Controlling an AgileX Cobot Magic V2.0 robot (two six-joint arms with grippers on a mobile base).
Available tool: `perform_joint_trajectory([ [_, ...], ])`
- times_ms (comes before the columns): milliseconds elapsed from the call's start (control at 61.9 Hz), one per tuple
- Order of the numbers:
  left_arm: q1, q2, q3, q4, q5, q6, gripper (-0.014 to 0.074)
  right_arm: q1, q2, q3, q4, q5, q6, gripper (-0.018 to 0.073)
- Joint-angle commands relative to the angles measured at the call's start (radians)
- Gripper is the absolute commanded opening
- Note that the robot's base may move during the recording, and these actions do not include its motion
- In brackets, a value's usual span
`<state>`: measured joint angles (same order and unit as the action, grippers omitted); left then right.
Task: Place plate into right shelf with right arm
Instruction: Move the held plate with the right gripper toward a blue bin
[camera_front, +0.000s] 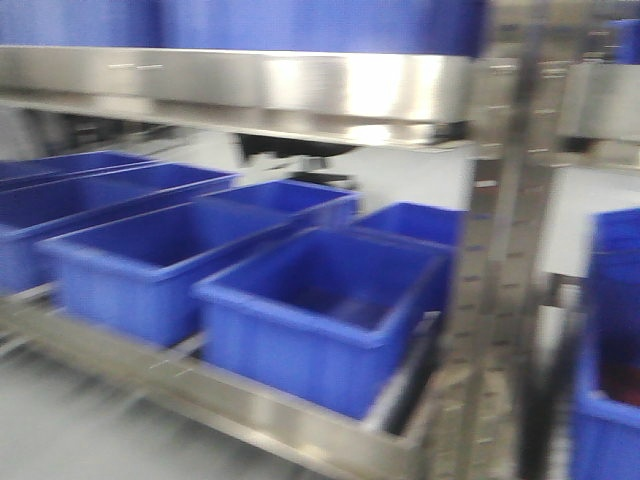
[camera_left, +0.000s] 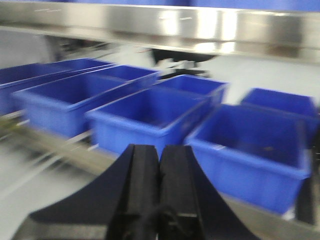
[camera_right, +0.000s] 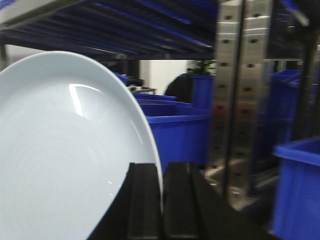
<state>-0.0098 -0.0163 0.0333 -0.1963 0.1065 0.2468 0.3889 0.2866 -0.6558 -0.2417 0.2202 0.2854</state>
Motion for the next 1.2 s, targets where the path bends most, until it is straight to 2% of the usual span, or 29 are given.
perform_joint_trajectory([
  [0,-0.007,-0.012,0.008,-0.004,-0.078,-0.002,-0.0047,0.0,0.015,-0.029,-0.011,-0.094,-0.005,0.0064],
  [1179,-0.001,-0.012,0.008,-0.004,-0.078,-0.002,-0.0047,0.0,0.015,-0.029,-0.011,-0.094,-0.005,0.0064],
])
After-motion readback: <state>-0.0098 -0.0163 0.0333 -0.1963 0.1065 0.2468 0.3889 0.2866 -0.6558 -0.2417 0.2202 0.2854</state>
